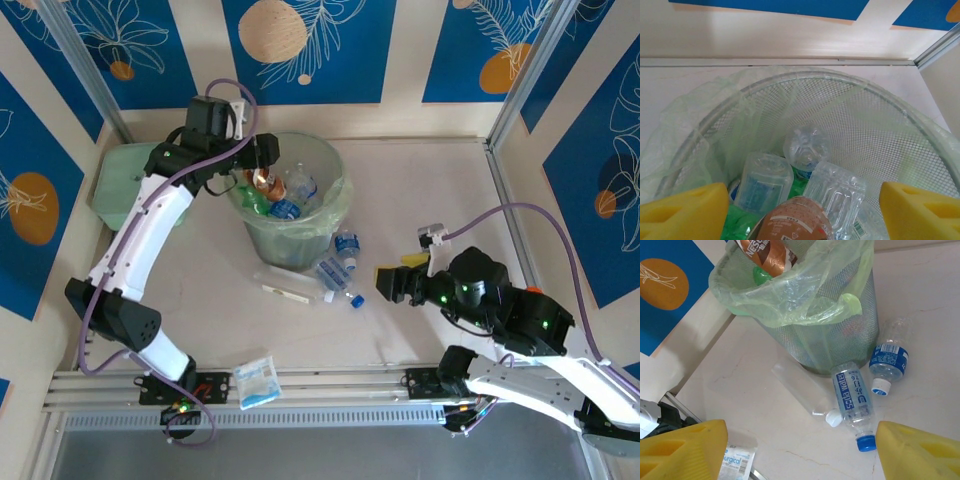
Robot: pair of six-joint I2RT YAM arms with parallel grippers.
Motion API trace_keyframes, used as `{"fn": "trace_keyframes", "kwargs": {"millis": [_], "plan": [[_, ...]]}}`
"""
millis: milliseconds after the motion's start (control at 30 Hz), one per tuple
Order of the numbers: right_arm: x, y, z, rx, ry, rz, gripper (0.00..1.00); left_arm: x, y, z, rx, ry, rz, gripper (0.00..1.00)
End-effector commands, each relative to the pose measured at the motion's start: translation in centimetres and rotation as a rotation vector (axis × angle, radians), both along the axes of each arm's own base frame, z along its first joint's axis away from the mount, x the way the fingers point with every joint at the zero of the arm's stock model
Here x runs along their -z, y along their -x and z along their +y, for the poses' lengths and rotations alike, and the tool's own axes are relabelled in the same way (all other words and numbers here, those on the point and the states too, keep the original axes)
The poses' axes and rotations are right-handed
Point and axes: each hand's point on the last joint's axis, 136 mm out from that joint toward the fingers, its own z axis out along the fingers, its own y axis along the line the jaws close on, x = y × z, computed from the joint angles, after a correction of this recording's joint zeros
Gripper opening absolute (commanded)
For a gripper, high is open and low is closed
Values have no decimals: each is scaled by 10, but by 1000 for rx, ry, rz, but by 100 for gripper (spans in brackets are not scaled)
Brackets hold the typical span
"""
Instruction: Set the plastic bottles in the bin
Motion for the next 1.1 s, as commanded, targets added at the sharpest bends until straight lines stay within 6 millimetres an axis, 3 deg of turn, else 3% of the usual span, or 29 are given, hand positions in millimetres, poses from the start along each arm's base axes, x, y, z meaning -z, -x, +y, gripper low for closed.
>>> {"fn": "trace_keyframes", "kwargs": {"millis": [0,167,267,367,600,800,867,967,1067], "plan": [[4,-1,6,-7,-9,21,78,-39,9,11,-9,-2,-84,76],[4,-2,8,-6,-12,24,78,-32,5,8,-5,-8,-50,46],[4,-1,4,1,-5,24,78,-22,5,7,-6,-11,-28,39],[2,-1,3,3,-8,18,78,-16,3,11,-21,-38,-19,24],[3,-4,5,4,1,19,77,-20,-1,19,-50,-103,-18,0],[3,-6,7,2,1,22,77,-22,2,20,-46,-109,-18,9],[3,-6,7,4,9,26,77,-29,7,30,-79,-133,-38,11],[4,-7,7,5,18,30,77,-35,24,54,-156,-170,-70,24],[4,-9,10,-2,11,27,77,-28,37,69,-198,-173,-76,22]]}}
